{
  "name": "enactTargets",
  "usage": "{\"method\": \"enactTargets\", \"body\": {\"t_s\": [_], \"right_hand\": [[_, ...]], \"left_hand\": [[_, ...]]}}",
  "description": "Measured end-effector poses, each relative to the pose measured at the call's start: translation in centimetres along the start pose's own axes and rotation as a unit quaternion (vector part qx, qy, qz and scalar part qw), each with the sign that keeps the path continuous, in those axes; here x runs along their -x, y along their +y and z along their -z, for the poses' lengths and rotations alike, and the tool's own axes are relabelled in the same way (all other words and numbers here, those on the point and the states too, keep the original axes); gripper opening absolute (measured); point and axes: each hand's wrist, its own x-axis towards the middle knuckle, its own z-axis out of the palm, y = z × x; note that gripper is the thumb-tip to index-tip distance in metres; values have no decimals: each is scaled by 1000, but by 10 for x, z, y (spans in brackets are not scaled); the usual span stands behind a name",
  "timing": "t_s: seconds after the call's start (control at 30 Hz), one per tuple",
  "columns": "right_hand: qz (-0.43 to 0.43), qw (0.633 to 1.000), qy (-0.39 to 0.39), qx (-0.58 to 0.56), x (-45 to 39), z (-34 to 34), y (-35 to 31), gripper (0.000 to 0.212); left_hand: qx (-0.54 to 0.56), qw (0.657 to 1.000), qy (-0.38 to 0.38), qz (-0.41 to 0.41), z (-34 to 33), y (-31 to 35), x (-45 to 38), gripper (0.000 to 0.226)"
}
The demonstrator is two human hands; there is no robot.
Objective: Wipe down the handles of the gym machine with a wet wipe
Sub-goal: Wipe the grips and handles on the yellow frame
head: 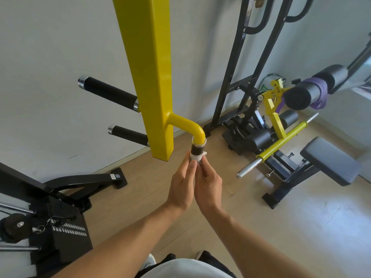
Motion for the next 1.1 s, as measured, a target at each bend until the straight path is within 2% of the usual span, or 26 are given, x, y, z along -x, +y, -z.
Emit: {"method": "enactTargets", "body": {"t_s": [0.13,0.23,0.3,0.4,0.47,0.53,0.6,0.63,0.73,0.83,1.0,1.1], "right_hand": [[28,999,32,-19,-13,5,-20,31],[58,998,21,-23,-17,7,-23,33],[39,999,-5,25,-16,8,-2,27],[-63,986,-53,142,-14,12,40,20],[-118,978,-71,155,-10,16,55,24],[-116,974,-112,161,-1,15,49,23],[-80,972,-153,158,9,7,30,16],[-66,972,-171,148,13,1,16,16],[-22,967,-232,104,14,-19,-31,21],[45,955,-282,81,15,-41,-80,20],[116,959,-255,38,7,-88,-114,16],[200,954,-192,117,-9,-112,-114,16]], "left_hand": [[35,998,-10,-52,0,17,-5,49],[31,998,-2,-52,-5,14,-5,55],[-13,1000,-1,-18,-6,-3,-1,57],[-38,994,-46,86,-6,-28,6,46],[-29,990,-53,126,0,-38,12,39],[-1,986,-2,167,14,-45,21,46],[6,976,95,196,38,-46,36,58],[10,971,135,196,51,-44,45,53],[23,959,223,173,84,-22,66,16],[95,943,292,125,106,-2,70,17],[180,920,336,91,139,10,39,12],[180,918,340,102,161,15,8,22]]}}
